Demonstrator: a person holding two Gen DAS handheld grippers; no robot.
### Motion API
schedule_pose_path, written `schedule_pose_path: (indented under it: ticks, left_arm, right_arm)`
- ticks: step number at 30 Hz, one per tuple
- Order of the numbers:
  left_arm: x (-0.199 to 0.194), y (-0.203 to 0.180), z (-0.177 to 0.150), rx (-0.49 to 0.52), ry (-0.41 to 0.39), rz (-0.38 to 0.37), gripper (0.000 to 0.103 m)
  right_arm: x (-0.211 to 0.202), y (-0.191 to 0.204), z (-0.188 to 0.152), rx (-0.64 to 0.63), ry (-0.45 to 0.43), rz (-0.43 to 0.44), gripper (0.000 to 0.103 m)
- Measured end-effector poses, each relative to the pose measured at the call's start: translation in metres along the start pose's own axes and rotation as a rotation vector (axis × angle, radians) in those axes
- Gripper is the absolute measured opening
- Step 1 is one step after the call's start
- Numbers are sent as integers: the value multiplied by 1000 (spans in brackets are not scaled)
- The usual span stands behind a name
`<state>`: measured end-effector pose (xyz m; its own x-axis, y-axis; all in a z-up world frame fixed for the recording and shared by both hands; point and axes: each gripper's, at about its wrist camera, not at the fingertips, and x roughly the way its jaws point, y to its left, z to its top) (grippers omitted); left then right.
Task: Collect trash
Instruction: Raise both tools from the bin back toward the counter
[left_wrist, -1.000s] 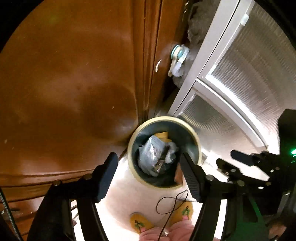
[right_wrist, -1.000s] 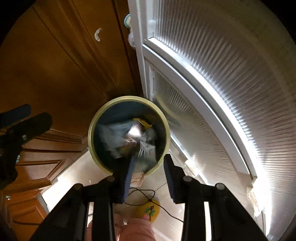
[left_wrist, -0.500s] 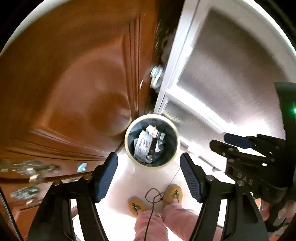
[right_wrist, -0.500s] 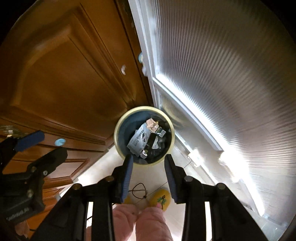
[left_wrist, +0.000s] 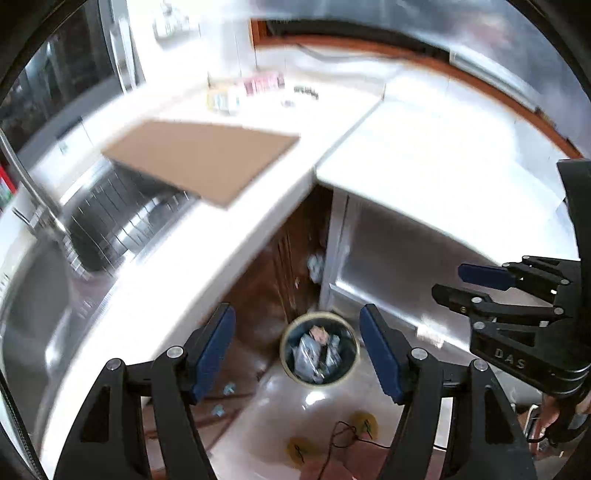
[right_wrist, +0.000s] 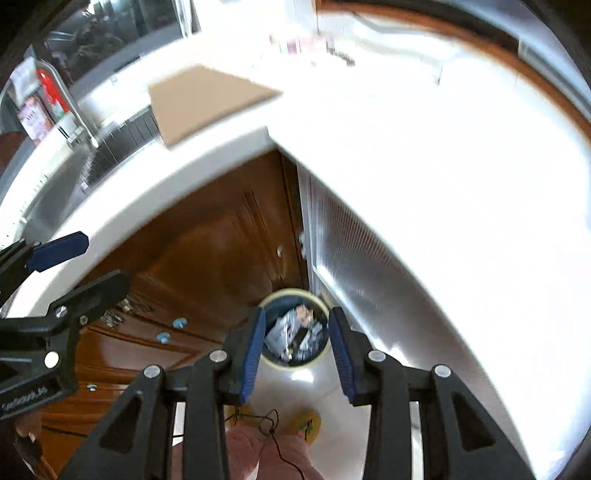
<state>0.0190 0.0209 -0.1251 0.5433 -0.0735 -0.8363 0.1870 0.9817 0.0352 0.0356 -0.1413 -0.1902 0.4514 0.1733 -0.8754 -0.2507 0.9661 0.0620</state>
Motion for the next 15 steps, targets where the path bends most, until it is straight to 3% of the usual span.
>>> schedule_pose_path:
  ticks: [9,15]
  left_arm:
    - [-64,3,37,17,-125,64,69]
    - [-77,-4,54,-3,-177,76,69]
  right_arm:
    - [-76,1,26,-82,-189,-30,44]
    - [-108,-1,45,-113,-260,-26,45]
